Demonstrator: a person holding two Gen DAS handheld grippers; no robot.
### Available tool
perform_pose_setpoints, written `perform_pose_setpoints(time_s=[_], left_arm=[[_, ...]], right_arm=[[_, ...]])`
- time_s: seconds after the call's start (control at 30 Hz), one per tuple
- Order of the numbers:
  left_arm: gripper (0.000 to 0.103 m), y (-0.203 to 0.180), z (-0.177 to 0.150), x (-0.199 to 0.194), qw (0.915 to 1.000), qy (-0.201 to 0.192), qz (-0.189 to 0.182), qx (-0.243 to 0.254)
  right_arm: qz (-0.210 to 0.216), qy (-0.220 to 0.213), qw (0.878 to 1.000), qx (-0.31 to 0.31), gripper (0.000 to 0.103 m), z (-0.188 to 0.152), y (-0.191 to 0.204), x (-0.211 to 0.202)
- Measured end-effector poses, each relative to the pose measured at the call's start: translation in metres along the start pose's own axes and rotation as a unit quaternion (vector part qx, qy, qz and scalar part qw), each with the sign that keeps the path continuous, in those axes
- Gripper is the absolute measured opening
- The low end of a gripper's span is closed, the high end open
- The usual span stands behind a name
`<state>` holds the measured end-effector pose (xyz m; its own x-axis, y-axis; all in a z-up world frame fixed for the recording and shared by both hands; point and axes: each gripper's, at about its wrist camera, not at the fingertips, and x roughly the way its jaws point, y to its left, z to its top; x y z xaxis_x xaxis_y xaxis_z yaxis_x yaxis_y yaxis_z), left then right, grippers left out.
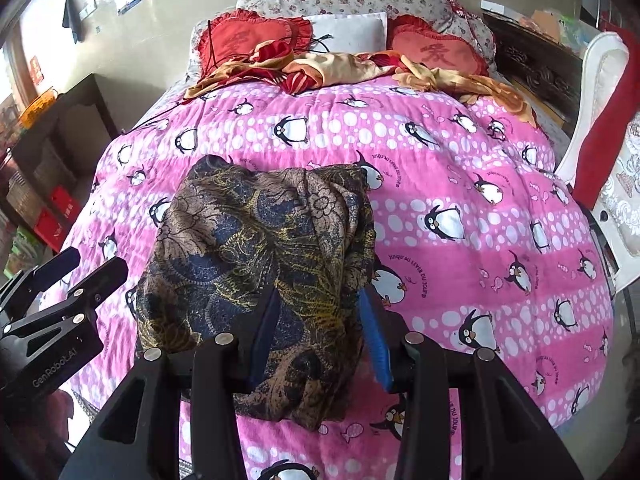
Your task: Fold small clothes
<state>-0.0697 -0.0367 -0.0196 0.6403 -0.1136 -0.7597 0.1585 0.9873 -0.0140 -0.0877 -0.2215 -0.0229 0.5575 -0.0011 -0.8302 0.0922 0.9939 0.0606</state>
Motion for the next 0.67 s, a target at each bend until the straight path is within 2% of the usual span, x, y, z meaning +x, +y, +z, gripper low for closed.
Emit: perform_pose_setpoints(time_s=[0.67], left_arm=[[0.076, 0.006, -0.007, 0.012, 0.9999, 0.009, -0.003, -0.009]], right_arm=[[0.002, 0.022, 1.000, -0.004, 0.035, -0.004, 0.006, 0.016]])
